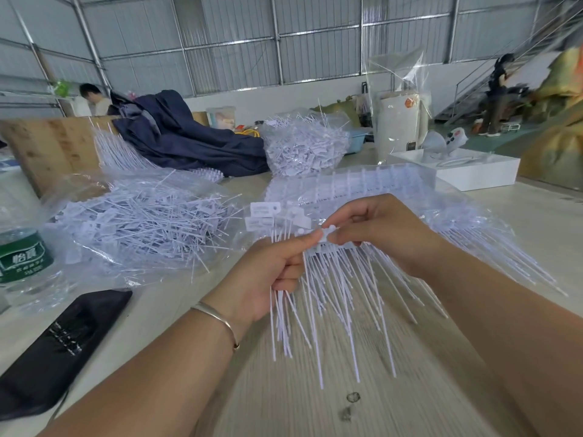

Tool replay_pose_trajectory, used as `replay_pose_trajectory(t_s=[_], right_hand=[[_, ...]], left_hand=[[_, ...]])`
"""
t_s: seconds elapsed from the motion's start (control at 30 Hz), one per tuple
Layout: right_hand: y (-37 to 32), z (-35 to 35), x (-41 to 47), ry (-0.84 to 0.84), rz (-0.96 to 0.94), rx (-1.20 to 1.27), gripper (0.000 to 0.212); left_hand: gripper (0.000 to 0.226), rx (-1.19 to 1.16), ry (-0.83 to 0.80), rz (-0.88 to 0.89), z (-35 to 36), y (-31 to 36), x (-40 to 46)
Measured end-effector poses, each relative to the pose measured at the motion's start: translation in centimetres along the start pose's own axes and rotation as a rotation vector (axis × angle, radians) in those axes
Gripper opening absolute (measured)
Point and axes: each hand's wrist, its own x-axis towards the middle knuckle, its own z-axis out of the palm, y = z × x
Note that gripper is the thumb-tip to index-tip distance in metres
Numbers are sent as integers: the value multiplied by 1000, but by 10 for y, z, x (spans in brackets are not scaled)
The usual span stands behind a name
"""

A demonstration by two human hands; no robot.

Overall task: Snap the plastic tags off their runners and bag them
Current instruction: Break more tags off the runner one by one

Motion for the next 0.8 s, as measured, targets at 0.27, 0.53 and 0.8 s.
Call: replay_pose_trajectory(t_s=[0.27, 0.53, 0.8], right_hand=[[2, -8, 0, -3, 44, 100, 13], [-5, 6, -4, -323, -36, 522, 13], [-4, -3, 1, 76, -61, 175, 14]], left_hand=[[14, -176, -30, 36, -1, 4, -1], [16, -240, -361, 72, 13, 6, -12], [15, -287, -101, 84, 0, 8, 0]])
